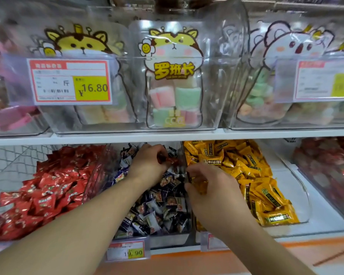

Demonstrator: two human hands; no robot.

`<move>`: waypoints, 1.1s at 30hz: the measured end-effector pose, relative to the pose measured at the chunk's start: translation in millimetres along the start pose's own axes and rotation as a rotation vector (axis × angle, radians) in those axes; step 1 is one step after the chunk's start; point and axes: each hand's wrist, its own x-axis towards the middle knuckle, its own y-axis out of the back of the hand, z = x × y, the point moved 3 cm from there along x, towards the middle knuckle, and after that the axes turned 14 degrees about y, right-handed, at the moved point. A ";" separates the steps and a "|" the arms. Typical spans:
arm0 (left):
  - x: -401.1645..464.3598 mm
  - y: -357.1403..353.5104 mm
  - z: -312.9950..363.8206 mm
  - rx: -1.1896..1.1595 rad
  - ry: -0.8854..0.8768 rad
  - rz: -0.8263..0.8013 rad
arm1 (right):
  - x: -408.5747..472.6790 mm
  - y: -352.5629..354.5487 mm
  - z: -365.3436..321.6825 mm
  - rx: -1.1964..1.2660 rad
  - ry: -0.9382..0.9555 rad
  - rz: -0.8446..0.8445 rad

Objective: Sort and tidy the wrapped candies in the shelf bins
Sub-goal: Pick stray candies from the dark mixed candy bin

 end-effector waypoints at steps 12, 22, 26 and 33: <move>-32.1 19.3 0.6 -0.205 0.018 0.120 | 3.3 -1.0 -6.1 -0.029 -0.015 0.025; -145.7 119.9 -25.0 -0.337 0.027 0.196 | 1.0 -21.0 -35.8 -0.271 0.055 0.063; -139.7 160.6 -71.2 -0.329 0.129 0.374 | 3.8 -33.1 -49.2 -0.268 0.093 0.039; -139.0 159.0 -81.4 -0.039 0.030 0.301 | 13.5 -43.7 -51.5 -0.271 0.128 0.045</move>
